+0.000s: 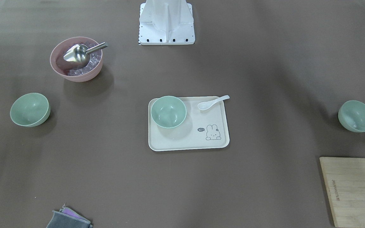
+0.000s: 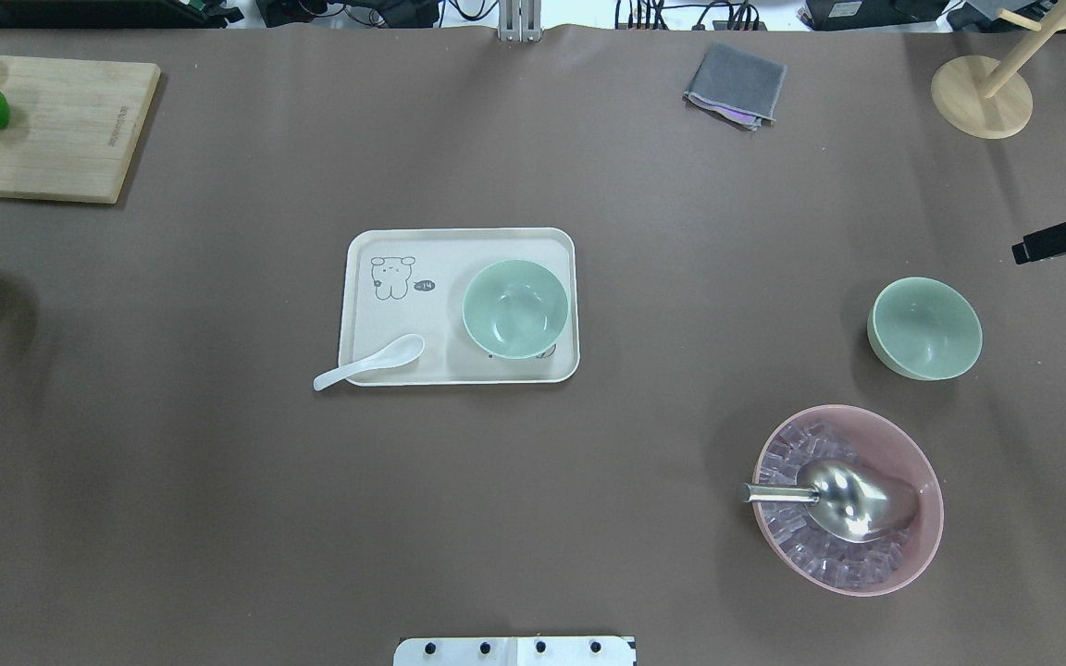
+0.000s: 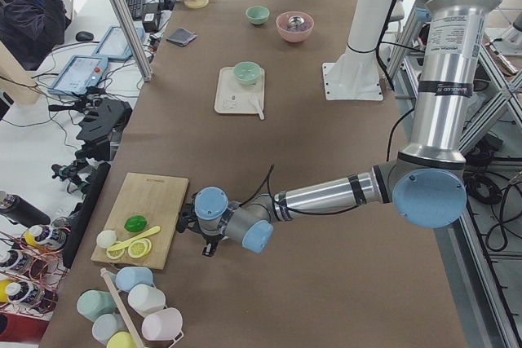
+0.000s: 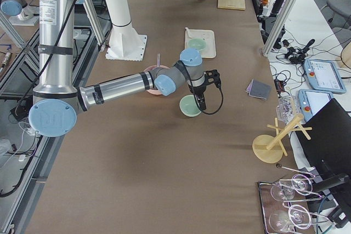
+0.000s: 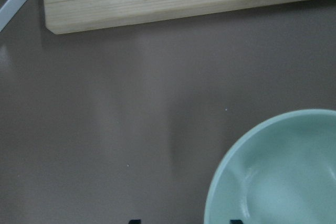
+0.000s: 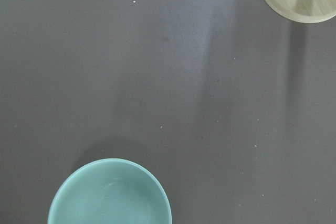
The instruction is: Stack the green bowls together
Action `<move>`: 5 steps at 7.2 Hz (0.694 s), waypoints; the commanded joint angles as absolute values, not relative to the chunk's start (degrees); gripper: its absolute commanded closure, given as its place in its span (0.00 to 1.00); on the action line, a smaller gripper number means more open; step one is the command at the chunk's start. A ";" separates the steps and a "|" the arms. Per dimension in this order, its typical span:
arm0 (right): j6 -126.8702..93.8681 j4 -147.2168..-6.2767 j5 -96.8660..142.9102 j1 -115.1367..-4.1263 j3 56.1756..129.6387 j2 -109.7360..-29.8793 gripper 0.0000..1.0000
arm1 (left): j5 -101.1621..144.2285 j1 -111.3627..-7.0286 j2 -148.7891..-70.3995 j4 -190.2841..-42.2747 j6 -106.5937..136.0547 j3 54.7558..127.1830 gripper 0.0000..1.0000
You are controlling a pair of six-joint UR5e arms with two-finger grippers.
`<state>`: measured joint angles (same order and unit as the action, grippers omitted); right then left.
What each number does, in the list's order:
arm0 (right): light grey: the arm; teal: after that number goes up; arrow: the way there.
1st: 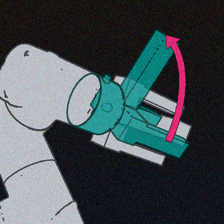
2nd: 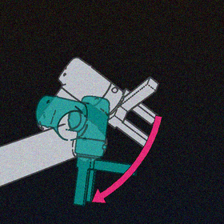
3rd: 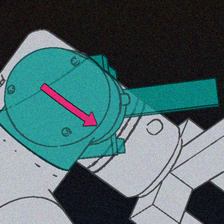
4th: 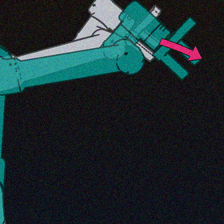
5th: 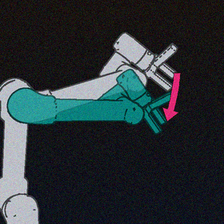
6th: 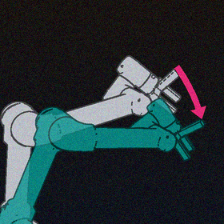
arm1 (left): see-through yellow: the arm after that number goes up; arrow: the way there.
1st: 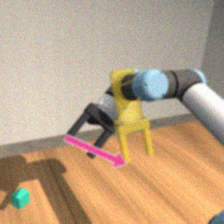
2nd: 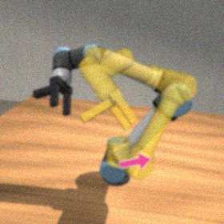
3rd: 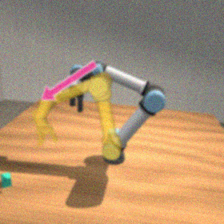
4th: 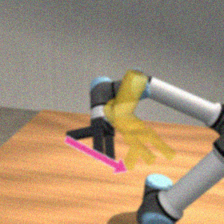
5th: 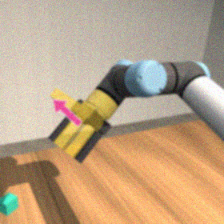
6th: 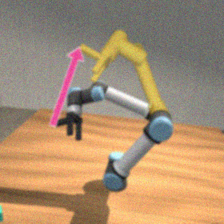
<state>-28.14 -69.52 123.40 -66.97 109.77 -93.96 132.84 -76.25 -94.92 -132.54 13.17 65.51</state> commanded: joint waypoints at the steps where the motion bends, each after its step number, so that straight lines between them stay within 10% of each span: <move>1: -28.12 -69.52 123.40 -66.97 109.86 -94.04 0.00 | 133.42 -75.94 -94.92 -132.54 13.18 65.57 0.54; 3: -28.12 -69.52 123.40 -67.06 109.95 -94.04 0.00 | 133.68 -75.85 -94.92 -132.63 13.10 65.57 0.55; 4: -28.12 -69.52 123.40 -67.06 109.95 -94.13 0.00 | 133.68 -75.85 -94.92 -132.63 13.18 65.65 0.94; 5: -28.12 -69.43 123.40 -67.06 109.95 -94.22 0.00 | 134.20 -75.85 -95.18 -132.54 13.18 66.09 1.00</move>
<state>-28.12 -69.50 123.40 -67.05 109.93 -94.13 133.78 -75.86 -95.00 -132.61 13.15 65.74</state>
